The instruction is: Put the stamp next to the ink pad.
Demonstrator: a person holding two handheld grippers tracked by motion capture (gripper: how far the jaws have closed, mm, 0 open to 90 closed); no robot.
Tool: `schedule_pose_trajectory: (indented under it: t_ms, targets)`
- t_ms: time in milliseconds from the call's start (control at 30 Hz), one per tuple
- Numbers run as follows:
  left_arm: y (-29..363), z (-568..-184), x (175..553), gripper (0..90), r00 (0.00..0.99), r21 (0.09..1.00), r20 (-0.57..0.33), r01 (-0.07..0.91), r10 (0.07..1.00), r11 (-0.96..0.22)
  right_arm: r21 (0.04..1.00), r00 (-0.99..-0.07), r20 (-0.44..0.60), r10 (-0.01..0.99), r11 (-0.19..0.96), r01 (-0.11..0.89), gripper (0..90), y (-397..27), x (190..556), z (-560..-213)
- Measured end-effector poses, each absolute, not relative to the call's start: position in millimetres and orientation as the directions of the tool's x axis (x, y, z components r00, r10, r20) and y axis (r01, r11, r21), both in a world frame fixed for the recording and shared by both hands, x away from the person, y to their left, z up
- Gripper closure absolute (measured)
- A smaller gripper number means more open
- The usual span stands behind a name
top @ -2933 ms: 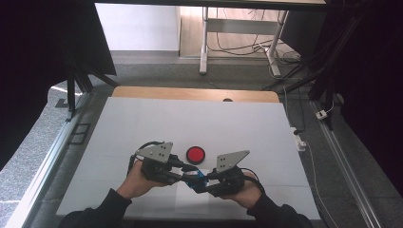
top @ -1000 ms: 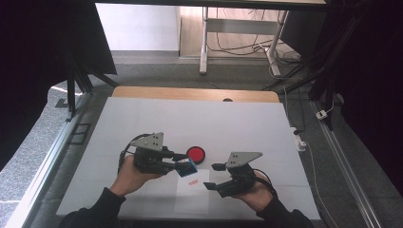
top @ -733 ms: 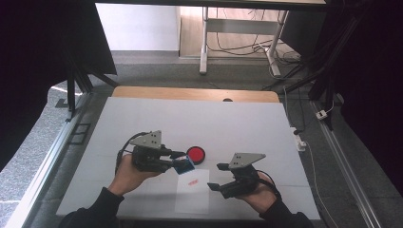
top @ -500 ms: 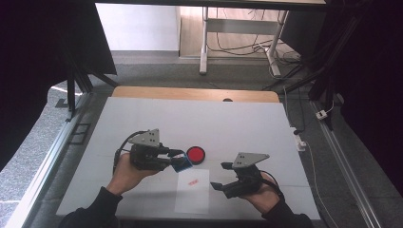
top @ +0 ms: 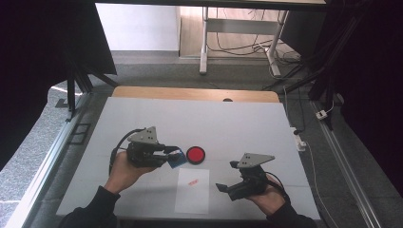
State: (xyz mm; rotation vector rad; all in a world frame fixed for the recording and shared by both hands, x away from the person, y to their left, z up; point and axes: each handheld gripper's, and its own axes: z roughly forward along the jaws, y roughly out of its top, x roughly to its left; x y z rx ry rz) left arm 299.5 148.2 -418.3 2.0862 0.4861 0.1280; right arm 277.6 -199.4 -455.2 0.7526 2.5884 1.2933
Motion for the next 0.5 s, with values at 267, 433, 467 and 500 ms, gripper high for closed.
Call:
schedule_pose_trajectory:
  t_ms: [267, 433, 467, 500]
  targets:
    - [154, -421, 304, 70.0, 0.895, 0.824, -0.100, 0.319, 0.435, -0.468, 0.771, -0.843, 0.078, 0.532, 0.504, 0.389, 0.0, -206, 275, -458]
    - [160, -423, 307, 70.0, 0.877, 0.815, -0.108, 0.348, 0.468, -0.463, 0.775, -0.819, 0.056, 0.570, 0.492, 0.396, 0.0, -213, 272, -459]
    - [160, -423, 308, 70.0, 0.875, 0.814, -0.110, 0.351, 0.471, -0.463, 0.776, -0.814, 0.050, 0.579, 0.490, 0.397, 0.0, -215, 271, -459]
    - [161, -424, 308, 70.0, 0.873, 0.812, -0.109, 0.354, 0.474, -0.464, 0.775, -0.811, 0.050, 0.582, 0.490, 0.399, 0.0, -217, 271, -459]
